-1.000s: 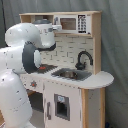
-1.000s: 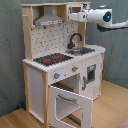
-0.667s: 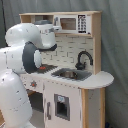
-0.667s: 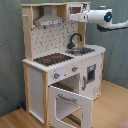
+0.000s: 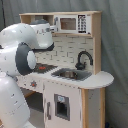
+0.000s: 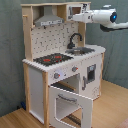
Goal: Play with the kitchen
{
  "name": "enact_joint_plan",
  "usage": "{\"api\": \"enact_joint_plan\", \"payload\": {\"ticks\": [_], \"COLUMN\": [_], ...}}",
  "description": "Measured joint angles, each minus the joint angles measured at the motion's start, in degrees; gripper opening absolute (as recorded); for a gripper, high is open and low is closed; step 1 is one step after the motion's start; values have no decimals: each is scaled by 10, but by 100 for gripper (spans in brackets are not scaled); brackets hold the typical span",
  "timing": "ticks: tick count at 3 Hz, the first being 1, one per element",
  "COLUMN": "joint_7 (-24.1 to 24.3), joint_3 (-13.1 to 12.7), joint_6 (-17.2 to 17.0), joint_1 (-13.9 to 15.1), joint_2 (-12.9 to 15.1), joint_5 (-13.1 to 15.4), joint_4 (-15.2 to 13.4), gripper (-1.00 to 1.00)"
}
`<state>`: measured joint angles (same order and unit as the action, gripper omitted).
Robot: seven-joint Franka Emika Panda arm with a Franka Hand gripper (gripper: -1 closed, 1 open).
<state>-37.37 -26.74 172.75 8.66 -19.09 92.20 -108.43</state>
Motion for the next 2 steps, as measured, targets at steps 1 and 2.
{"api": "enact_joint_plan", "payload": {"ticks": [1, 2], "joint_7": [2, 14], "joint_3": [26, 31], "joint_6": [0, -34], "joint_1": [7, 32], "joint_2": [-39, -7], "joint_5": [0, -3], "joint_4": [-33, -14], "gripper": [100, 100]}}
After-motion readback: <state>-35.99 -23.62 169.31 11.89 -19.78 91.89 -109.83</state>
